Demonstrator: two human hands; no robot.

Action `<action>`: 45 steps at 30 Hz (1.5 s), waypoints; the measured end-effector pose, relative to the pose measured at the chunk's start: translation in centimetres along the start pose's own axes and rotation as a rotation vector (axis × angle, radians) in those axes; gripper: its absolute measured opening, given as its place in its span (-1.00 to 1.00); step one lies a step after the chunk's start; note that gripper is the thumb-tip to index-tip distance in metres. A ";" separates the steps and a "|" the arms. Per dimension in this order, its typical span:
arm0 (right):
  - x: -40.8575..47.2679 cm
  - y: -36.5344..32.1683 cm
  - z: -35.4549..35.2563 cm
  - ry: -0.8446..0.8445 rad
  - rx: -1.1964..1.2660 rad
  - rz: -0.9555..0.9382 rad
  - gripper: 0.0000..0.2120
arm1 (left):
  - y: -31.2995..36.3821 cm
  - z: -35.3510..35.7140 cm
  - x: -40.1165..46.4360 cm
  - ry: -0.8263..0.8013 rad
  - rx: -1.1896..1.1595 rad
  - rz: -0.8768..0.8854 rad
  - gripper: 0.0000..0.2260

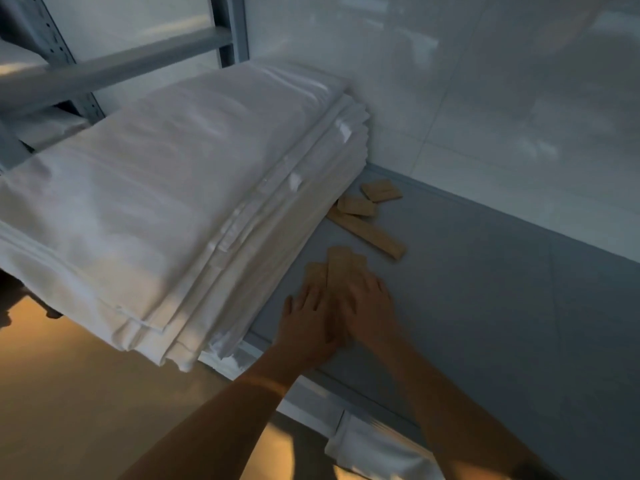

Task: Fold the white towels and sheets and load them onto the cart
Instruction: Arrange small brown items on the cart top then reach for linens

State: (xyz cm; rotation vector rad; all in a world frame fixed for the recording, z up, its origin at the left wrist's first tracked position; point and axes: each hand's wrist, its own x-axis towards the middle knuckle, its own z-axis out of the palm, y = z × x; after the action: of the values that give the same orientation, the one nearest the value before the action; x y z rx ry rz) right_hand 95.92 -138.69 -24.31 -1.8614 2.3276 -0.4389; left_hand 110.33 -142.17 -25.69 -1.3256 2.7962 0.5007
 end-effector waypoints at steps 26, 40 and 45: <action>1.5 5.1 -0.4 -0.236 -0.256 0.234 -0.51 | 0.7 2.0 -1.7 -0.034 0.052 0.040 -0.40; -10.0 -3.0 -0.7 -0.239 -0.182 0.386 -0.51 | -1.2 1.7 -5.8 -0.123 0.070 0.066 -0.31; -8.8 -4.3 -0.3 -0.178 0.043 0.389 -0.53 | -0.4 2.4 -5.6 -0.092 0.008 -0.074 -0.25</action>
State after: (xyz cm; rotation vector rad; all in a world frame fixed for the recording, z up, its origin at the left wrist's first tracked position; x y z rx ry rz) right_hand 101.86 -131.01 -23.47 -1.3200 2.4503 -0.2594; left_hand 113.97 -137.50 -27.31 -1.3619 2.6629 0.5330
